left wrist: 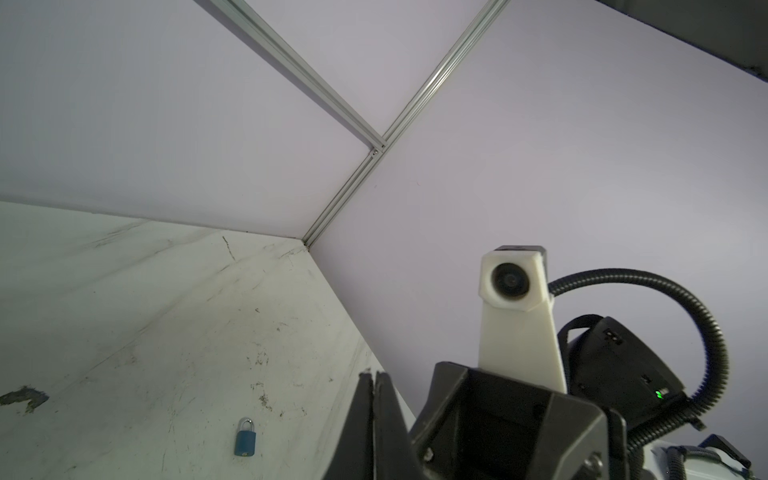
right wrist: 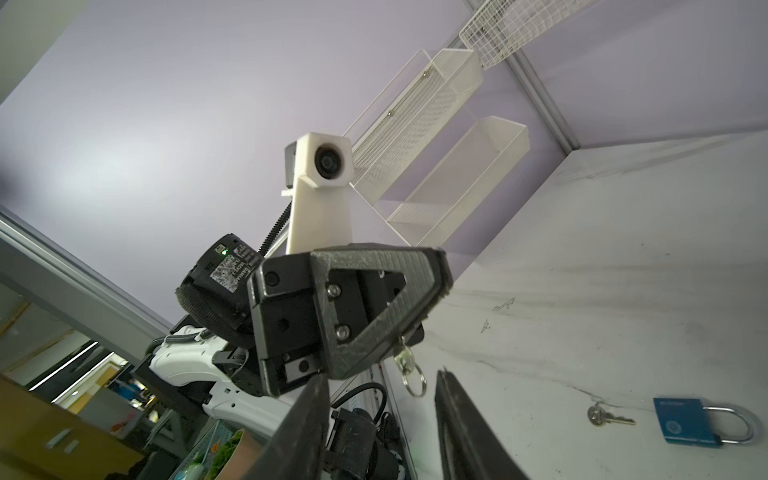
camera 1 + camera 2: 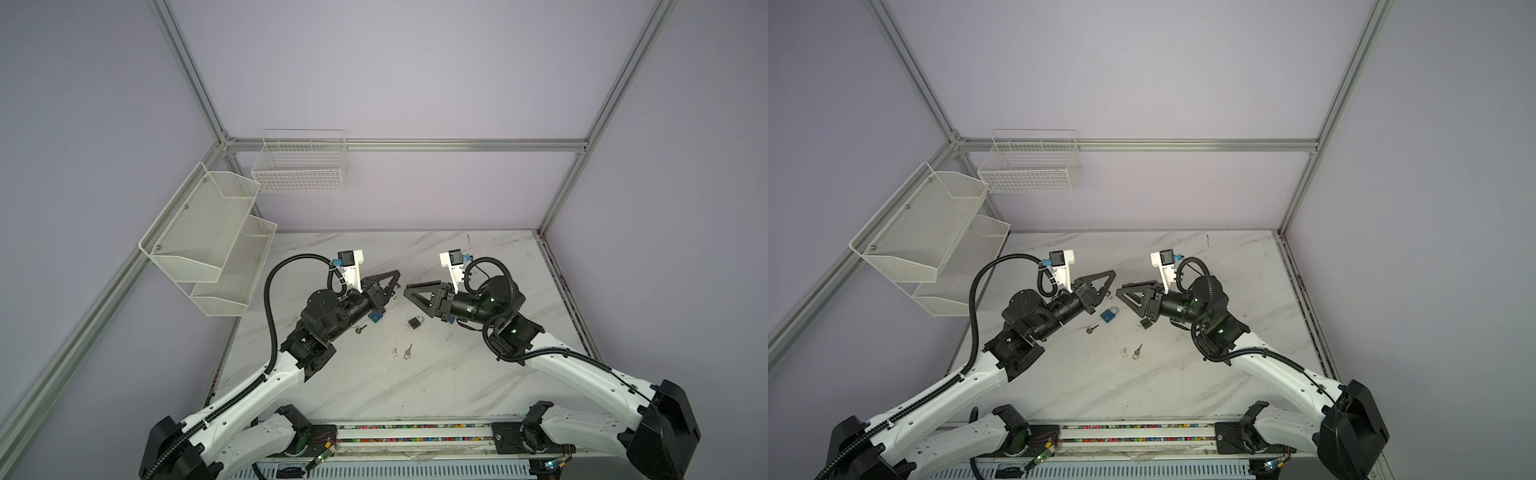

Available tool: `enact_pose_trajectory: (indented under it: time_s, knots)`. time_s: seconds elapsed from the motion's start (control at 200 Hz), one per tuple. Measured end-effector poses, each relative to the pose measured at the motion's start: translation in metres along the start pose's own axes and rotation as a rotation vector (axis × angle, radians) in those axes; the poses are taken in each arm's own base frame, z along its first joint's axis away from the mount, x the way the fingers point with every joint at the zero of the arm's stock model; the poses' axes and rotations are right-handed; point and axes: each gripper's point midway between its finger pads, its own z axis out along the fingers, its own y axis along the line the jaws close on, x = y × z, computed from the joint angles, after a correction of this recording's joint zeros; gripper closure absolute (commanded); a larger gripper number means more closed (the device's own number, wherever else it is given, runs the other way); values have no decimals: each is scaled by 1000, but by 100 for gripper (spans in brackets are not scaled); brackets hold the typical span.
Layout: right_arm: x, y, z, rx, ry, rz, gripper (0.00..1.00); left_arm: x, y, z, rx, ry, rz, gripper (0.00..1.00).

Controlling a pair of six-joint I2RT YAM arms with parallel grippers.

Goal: Unlock with the key

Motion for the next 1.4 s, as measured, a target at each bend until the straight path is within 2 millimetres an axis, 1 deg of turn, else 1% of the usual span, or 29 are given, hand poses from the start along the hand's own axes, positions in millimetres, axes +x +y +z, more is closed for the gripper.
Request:
enact_pose_trajectory:
  time_s: [0.11, 0.2, 0.3, 0.45, 0.55, 0.695, 0.795, 1.0, 1.4]
  knots:
    - [10, -9, 5, -23, 26, 58, 59, -4, -10, 0, 40, -19, 7, 100]
    - [14, -10, 6, -50, 29, 89, 60, -6, -15, 1, 61, -28, 10, 100]
    - [12, -6, 7, -93, 20, 104, 60, -6, -17, 2, 72, -31, 11, 100]
    - [4, 6, 7, -147, -5, 96, 62, -7, -20, 2, 83, -35, 12, 100]
    - [1, 11, 7, -175, -17, 92, 64, -6, -22, 3, 91, -36, 12, 100]
    - [0, 11, 8, -185, -21, 101, 67, -5, -24, 5, 98, -35, 13, 100]
    - [-1, 11, 9, -196, -27, 105, 71, -4, -23, 5, 97, -33, 12, 100]
    - [-2, 12, 10, -208, -33, 110, 73, -3, -24, 6, 100, -32, 12, 100]
    - [-1, 7, 12, -203, -30, 116, 76, -4, -26, 7, 109, -37, 13, 100]
